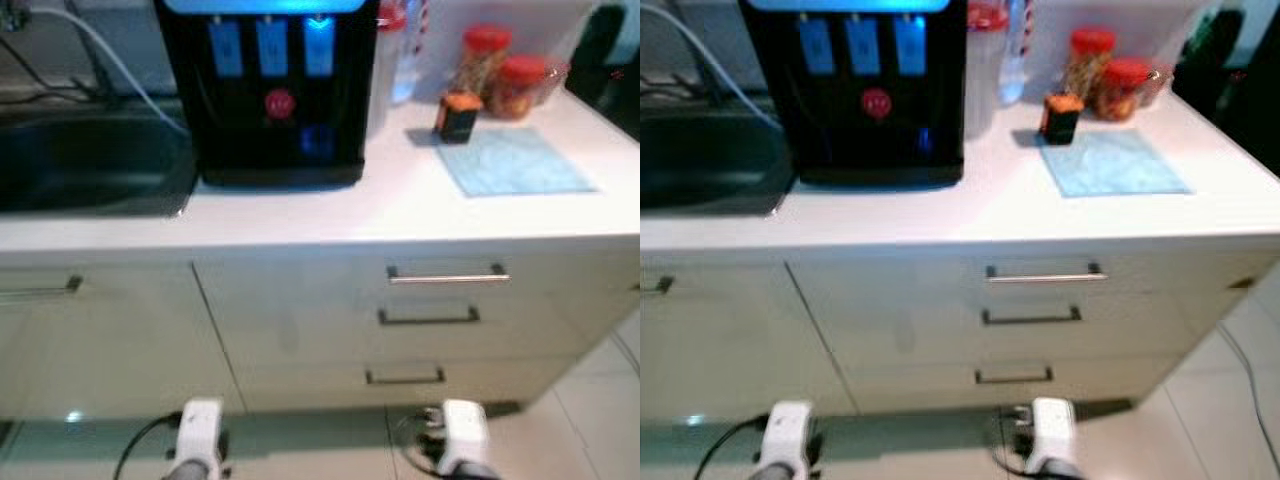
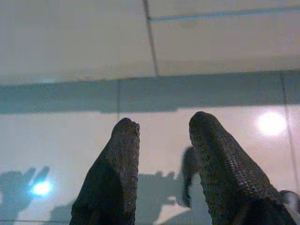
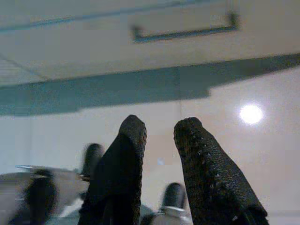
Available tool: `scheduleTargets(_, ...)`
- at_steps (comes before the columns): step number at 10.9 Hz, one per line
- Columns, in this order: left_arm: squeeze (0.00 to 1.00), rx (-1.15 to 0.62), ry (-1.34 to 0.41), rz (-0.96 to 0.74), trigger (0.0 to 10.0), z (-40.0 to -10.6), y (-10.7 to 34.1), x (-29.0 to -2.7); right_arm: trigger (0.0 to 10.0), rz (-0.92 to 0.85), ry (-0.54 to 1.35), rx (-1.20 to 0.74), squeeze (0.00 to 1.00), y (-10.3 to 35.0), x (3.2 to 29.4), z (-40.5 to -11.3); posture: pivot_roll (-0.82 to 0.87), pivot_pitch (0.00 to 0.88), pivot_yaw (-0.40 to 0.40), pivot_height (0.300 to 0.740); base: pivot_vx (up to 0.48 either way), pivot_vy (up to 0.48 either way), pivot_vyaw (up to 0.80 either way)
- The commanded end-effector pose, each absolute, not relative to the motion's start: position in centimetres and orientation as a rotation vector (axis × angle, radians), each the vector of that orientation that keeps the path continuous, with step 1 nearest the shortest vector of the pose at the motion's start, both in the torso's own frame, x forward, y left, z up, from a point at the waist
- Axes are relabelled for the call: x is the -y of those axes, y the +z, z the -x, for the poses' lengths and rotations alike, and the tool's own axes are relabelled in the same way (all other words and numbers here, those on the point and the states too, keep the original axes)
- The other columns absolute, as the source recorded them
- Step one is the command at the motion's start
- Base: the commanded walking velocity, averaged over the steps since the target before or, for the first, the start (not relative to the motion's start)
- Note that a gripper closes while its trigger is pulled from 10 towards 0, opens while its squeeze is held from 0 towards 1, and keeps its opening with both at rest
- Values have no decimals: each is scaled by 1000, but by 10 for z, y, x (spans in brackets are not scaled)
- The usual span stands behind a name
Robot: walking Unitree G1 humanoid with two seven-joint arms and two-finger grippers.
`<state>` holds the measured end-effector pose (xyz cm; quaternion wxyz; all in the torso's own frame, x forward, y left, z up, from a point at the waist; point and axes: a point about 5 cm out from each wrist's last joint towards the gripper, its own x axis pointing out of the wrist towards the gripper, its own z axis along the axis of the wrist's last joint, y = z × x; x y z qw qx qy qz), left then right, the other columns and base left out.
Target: Kitchen organization
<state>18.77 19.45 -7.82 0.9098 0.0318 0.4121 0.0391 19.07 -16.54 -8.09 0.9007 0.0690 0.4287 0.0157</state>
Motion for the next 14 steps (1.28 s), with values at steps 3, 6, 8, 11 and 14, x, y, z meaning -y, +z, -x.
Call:
scheduleTargets(3,0,-855,87,-35,10000,-188,-79,-189,10000,-160,-4,-890,0,-82,176,-187,109,14,31,740,0,0,0)
scheduleTargets(6,0,-863,89,-34,10000,-187,-80,-189,10000,-159,-5,-891,0,-82,177,-186,108,15,27,740,0,450,0)
scheduleTargets(8,0,-864,89,-31,10000,-186,-80,-188,10000,-159,-3,-889,0,-82,178,-186,106,16,27,740,0,480,0)
scheduleTargets(11,0,-864,90,-29,10000,-186,-80,-188,10000,-160,-2,-889,0,-82,178,-186,106,18,26,740,0,480,0)
scheduleTargets(14,0,-865,89,-30,10000,-186,-80,-188,10000,-162,-3,-890,0,-82,177,-186,107,17,26,740,0,480,0)
